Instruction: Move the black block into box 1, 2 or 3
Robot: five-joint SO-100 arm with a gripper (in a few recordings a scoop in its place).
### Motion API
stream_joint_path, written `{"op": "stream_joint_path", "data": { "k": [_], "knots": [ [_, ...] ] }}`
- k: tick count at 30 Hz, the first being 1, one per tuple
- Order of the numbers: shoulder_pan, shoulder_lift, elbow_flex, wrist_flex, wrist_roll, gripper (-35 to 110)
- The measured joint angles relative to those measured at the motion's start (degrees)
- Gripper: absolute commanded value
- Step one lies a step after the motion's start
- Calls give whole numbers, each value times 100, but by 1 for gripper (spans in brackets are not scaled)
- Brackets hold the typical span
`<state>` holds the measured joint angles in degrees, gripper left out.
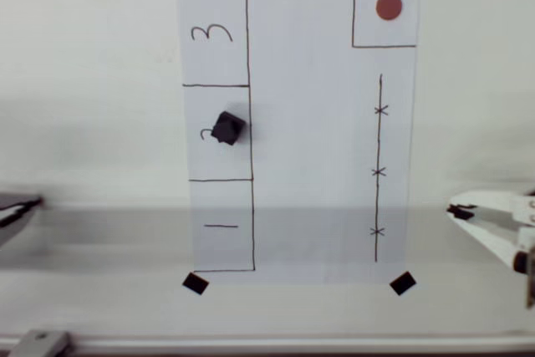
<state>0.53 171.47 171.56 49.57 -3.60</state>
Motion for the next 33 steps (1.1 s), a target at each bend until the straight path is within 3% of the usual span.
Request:
{"op": "stream_joint_path", "data": {
  "k": [10,33],
  "knots": [
    [0,1028,580,422,-105,0],
    [0,1283,580,2347,-431,0]
  ]
}}
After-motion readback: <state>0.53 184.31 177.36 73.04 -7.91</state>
